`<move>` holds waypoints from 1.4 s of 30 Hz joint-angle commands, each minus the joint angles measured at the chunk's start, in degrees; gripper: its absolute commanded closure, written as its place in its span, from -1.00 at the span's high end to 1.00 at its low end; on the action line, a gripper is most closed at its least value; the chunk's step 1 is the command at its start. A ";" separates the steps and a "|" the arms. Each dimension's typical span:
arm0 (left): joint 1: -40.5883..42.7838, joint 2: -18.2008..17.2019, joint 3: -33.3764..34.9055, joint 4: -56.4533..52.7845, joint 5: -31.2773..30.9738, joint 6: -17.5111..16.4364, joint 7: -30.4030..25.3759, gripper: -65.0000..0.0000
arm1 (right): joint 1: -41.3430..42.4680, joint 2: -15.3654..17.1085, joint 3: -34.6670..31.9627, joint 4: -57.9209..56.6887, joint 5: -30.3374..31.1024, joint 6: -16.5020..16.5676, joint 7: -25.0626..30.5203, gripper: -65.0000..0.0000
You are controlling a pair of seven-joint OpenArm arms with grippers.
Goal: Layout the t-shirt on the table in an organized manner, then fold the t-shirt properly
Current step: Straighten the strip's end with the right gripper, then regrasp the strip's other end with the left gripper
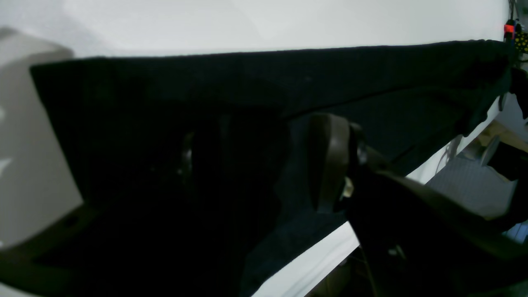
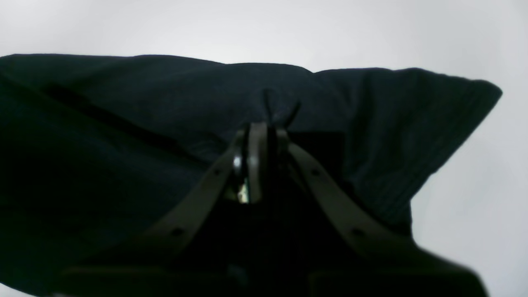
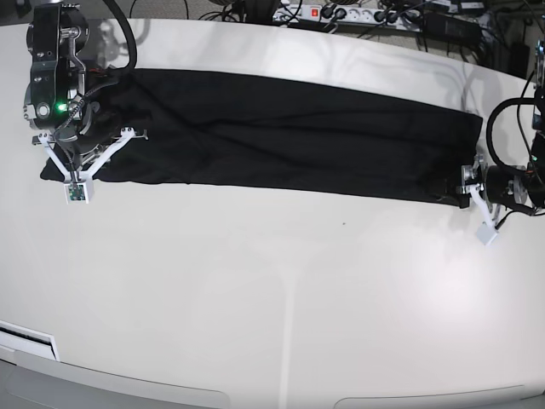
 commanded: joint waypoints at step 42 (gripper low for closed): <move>-1.14 -1.03 -12.50 0.37 -0.48 -0.06 1.66 0.10 | -5.03 -0.24 2.19 20.04 -0.28 7.34 -5.03 -1.00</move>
